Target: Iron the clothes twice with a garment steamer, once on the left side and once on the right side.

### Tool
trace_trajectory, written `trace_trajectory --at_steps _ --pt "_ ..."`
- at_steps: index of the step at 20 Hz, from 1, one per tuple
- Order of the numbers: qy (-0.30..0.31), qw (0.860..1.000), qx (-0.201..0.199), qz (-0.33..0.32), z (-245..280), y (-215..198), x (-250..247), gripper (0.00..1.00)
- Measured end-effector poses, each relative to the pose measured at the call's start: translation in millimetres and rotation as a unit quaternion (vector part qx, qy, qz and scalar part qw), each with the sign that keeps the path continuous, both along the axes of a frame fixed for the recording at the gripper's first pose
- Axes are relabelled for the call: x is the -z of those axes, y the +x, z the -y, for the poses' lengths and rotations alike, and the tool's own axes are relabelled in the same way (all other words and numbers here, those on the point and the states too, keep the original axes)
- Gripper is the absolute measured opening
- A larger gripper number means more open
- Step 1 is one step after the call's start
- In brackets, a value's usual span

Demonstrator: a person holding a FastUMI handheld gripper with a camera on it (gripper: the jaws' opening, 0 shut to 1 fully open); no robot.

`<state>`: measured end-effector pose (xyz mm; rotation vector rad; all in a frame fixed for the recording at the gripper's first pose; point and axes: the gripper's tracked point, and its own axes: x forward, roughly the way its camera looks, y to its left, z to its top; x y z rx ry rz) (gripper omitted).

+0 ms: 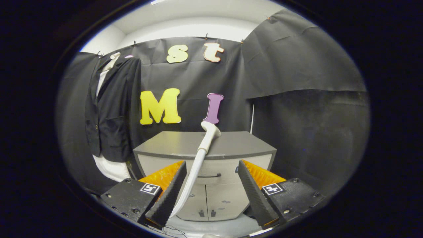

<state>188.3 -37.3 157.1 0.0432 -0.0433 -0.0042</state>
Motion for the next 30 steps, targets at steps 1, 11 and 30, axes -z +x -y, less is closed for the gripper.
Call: trace_trajectory --at_steps 1,11,30 --pt "0.002 1.0 -0.006 -0.002 -1 15 -4 0.98" --pt "0.006 0.996 -0.063 -0.057 -14 148 -22 0.98" --pt "0.017 0.982 -0.1 -0.159 -27 235 3 0.67"
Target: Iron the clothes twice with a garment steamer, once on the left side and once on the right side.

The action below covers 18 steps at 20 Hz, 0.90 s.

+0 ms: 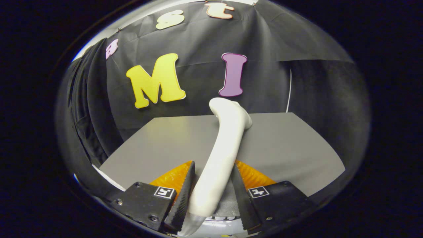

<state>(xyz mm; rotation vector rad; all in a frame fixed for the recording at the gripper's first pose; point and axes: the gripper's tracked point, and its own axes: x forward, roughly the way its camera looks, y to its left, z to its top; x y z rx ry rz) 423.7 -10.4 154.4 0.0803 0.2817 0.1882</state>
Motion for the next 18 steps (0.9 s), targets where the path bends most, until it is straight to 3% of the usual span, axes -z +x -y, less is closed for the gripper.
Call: trace_trajectory --at_steps 1,7,12,18 --pt "0.002 1.0 0.0 -0.003 0 0 -1 0.67" --pt "0.042 0.999 0.01 -0.013 -11 1 -4 0.4" --pt "0.091 0.996 0.009 -0.017 -10 -18 -10 0.34" --pt "0.137 0.99 -0.002 0.023 -32 -75 -57 0.33"
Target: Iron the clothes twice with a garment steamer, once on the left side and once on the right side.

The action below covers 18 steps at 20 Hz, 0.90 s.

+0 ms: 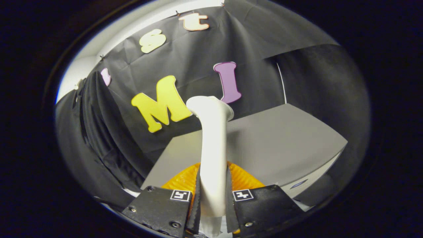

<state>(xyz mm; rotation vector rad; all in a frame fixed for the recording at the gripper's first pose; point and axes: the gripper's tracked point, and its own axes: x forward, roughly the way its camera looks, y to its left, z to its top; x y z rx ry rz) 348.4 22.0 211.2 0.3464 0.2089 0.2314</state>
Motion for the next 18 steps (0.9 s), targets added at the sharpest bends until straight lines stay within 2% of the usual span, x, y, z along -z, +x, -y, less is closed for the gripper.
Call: trace_trajectory --at_steps 4,10,18 --pt "-0.008 0.999 -0.003 0.051 -36 -50 -45 0.33" --pt "-0.025 0.992 -0.021 0.121 -122 -113 -110 0.33" --pt "-0.04 0.983 -0.035 0.174 -230 -150 -174 0.33"
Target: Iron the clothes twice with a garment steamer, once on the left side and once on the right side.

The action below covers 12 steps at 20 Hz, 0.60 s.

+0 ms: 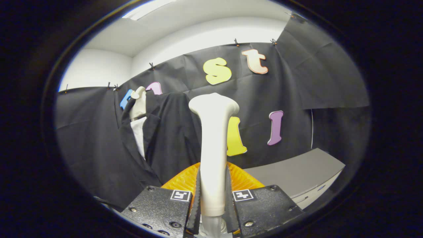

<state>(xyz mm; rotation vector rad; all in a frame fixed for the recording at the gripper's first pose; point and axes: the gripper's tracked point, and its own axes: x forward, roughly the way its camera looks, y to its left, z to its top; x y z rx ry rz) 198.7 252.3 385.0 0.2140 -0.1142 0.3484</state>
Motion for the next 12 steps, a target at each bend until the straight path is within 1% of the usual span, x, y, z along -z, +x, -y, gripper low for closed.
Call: trace_trajectory --at_steps 3,7,9,12 --pt "-0.014 1.0 -0.016 0.013 -43 -9 -14 0.33" --pt "-0.039 0.999 -0.023 0.019 -91 -10 -18 0.33" --pt "-0.051 0.998 -0.023 0.017 -108 -11 -14 0.33" --pt "-0.059 0.998 -0.033 0.006 -127 -10 -8 0.33"
